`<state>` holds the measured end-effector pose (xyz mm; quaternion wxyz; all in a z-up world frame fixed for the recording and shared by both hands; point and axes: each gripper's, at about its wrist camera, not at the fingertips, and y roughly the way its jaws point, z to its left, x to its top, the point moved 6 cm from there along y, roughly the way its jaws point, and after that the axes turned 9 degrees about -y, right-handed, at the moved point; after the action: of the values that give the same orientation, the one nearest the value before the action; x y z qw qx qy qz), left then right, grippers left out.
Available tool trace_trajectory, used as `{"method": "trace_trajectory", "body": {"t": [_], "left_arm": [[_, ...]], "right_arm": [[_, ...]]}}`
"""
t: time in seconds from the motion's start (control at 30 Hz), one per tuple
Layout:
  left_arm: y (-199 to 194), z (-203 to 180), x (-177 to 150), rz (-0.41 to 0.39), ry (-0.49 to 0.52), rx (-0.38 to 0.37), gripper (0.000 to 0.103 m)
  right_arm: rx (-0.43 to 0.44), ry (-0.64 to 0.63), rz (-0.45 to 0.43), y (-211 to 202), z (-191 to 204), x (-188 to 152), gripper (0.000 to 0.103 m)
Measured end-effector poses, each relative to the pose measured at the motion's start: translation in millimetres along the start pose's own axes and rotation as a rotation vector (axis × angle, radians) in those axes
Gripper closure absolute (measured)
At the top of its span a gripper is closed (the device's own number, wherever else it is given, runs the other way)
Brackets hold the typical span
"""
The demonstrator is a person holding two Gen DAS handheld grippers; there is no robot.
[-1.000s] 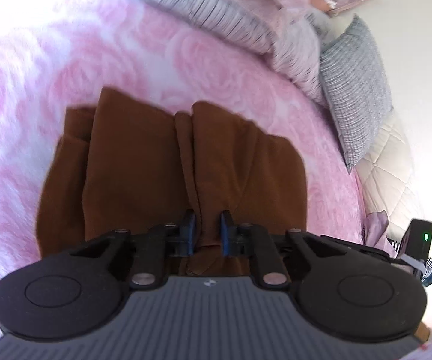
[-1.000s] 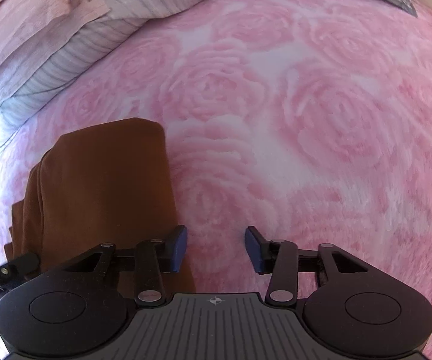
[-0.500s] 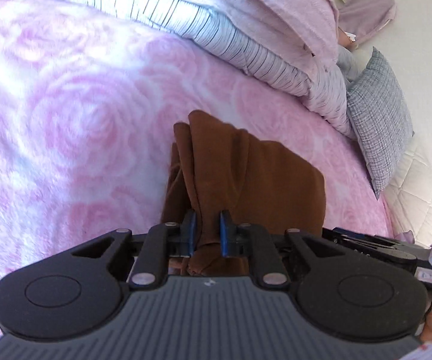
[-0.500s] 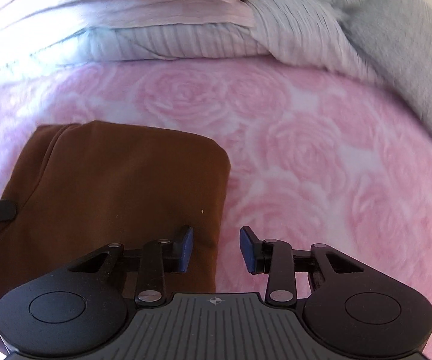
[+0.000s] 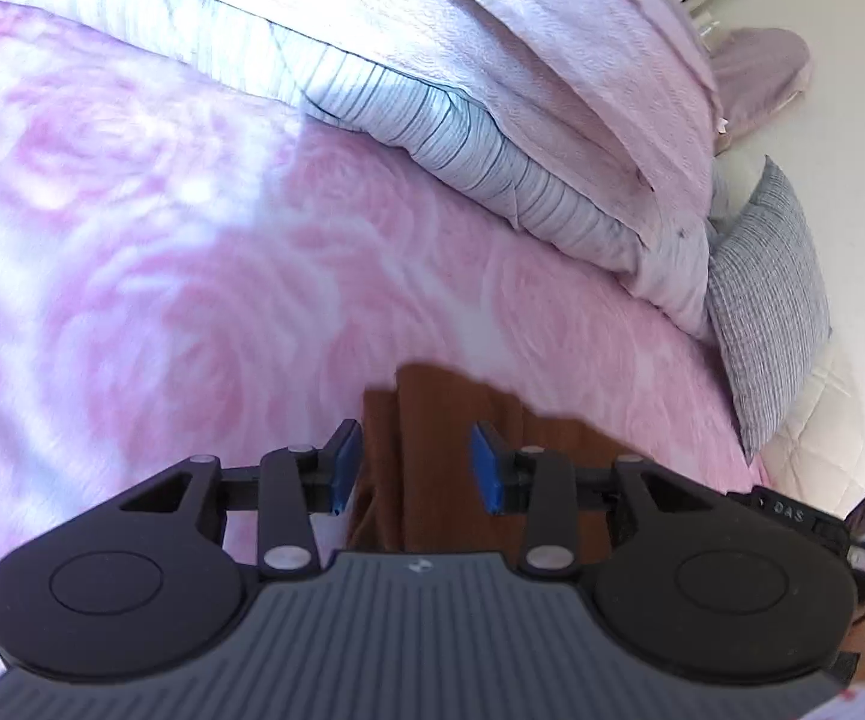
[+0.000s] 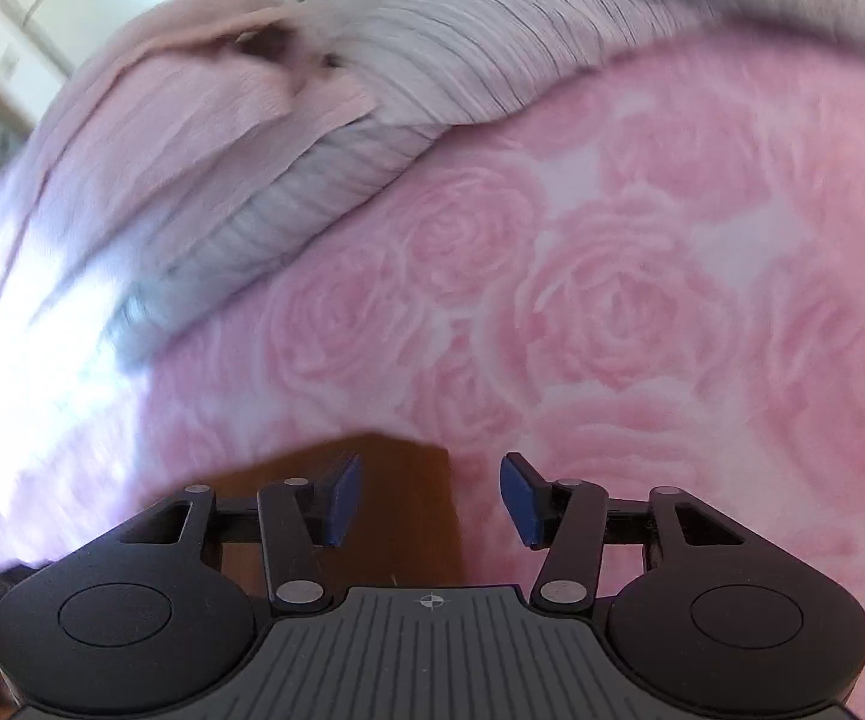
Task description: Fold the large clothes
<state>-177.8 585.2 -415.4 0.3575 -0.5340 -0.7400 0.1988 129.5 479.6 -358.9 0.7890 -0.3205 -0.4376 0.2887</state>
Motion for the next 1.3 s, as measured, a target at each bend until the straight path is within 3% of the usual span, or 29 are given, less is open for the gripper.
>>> {"method": "trace_trajectory", "body": {"t": [0.13,0.17,0.2,0.23,0.3,0.47,0.53,0.57,0.6,0.67,0.73,0.87,0.93,0.97,1.0,1.03,1.13,1.2,1.3], "left_arm": [[27.8,-4.8,11.4,0.011,-0.031,-0.014,0.072],[31.7,-5.0,11.9,0.015,-0.03,-0.018,0.079],[35.2,-6.5,11.8,0.017,-0.016,-0.022,0.096],[35.5,-8.5,10.3,0.008,0.004,-0.031,0.101],[30.2,-10.9,8.7,-0.046,0.067,-0.011,0.101],[42.1,3.5,-1.3,-0.068,0.12,0.081,0.098],[41.6,2.6,-2.6,-0.085,0.114,0.103,0.097],[38.4,0.6,-2.2,-0.089,0.107,0.113,0.095],[33.0,-1.7,-2.2,-0.095,0.107,0.122,0.092],[14.5,-6.3,-5.6,-0.124,0.133,0.16,0.086],[-8.2,-10.4,-16.1,-0.122,0.178,0.174,0.085],[-65.9,-21.4,-59.2,-0.133,0.2,0.069,0.085],[-85.0,-30.4,-88.4,-0.135,0.266,0.051,0.085],[-87.4,-33.5,-103.2,-0.119,0.304,0.064,0.085],[-85.5,-33.7,-117.1,-0.1,0.34,0.099,0.085],[-81.0,-30.6,-128.8,-0.076,0.358,0.136,0.085],[-60.4,-4.5,-146.1,0.003,0.277,0.257,0.085],[-55.4,3.6,-148.3,0.009,0.239,0.274,0.084],[-58.5,-4.4,-145.4,0.004,0.228,0.32,0.084]], "right_arm": [[0.077,0.119,0.016,17.9,-11.7,1.9,0.055],[0.087,0.127,0.028,21.5,-12.0,0.5,0.056],[0.11,0.132,0.029,23.5,-11.8,-1.6,0.074],[0.13,0.119,0.026,25.4,-9.7,-3.7,0.089],[0.104,0.056,0.004,26.3,-5.8,-7.6,0.095],[0.04,-0.027,-0.037,34.6,-1.7,-18.4,0.093],[0.004,-0.052,-0.014,37.2,0.5,-17.7,0.078],[-0.031,-0.064,0.002,35.5,-0.2,-16.0,0.062],[-0.061,-0.08,0.006,30.4,-1.7,-14.1,0.055],[-0.075,-0.114,0.001,13.8,-4.1,-13.6,0.054],[-0.052,-0.147,0.005,-8.8,-4.0,-23.0,0.053],[-0.002,-0.268,-0.01,-56.1,12.4,-56.7,0.054],[0.007,-0.352,-0.027,-74.0,29.5,-76.8,0.067],[0.014,-0.398,-0.012,-79.9,37.5,-89.8,0.08],[0.008,-0.444,0.013,-82.2,44.5,-103.4,0.086],[-0.007,-0.482,0.036,-81.8,50.0,-115.5,0.087],[-0.089,-0.574,0.149,-61.2,51.1,-151.0,0.088],[-0.148,-0.584,0.224,-45.5,43.2,-163.8,0.087],[-0.156,-0.526,0.251,-46.8,43.6,-156.2,0.082]]}}
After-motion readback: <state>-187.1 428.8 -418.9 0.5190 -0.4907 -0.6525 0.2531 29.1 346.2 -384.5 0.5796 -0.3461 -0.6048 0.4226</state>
